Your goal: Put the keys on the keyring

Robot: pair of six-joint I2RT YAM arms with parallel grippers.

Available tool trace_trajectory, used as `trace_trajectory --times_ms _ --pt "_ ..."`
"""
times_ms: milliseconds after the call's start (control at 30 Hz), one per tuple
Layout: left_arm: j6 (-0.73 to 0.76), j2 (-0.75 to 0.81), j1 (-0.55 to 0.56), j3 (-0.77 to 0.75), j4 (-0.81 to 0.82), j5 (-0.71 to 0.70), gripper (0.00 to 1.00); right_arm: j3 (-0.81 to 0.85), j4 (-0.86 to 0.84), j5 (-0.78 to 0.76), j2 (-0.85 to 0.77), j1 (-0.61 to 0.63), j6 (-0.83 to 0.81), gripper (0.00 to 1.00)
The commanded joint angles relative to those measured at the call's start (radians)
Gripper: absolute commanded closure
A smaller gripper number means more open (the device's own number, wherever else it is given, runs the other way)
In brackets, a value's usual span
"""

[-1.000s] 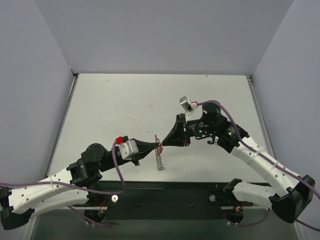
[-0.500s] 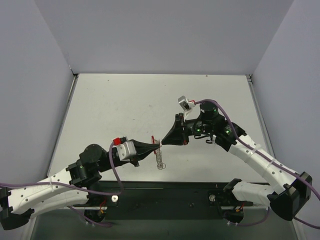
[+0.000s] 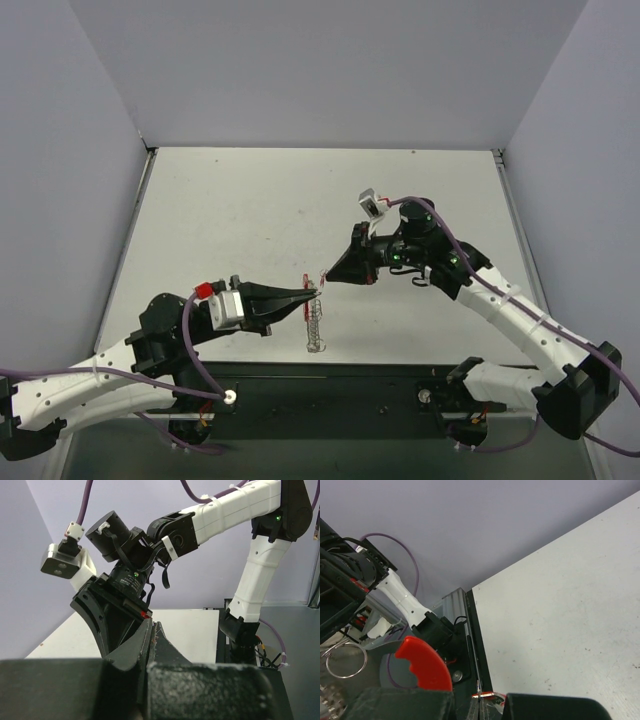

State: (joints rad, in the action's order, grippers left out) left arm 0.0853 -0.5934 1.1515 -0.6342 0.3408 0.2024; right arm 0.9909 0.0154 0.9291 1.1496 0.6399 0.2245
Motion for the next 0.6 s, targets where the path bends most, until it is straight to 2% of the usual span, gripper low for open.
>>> trace_trajectory --times_ms 0,233,567 --pt "-0.015 0.004 0.004 -0.032 0.052 -0.018 1.0 0.014 0.012 -0.013 -0.068 -0.022 -0.05 1.0" --pt "-0.015 0.007 0.004 -0.016 0.027 -0.05 1.0 0.008 0.024 0.052 -0.14 -0.042 -0.131 1.0" --pt "-0.032 -0.025 0.002 0.008 0.003 -0.109 1.0 -0.011 0.021 0.145 -0.148 -0.043 -0.18 1.0"
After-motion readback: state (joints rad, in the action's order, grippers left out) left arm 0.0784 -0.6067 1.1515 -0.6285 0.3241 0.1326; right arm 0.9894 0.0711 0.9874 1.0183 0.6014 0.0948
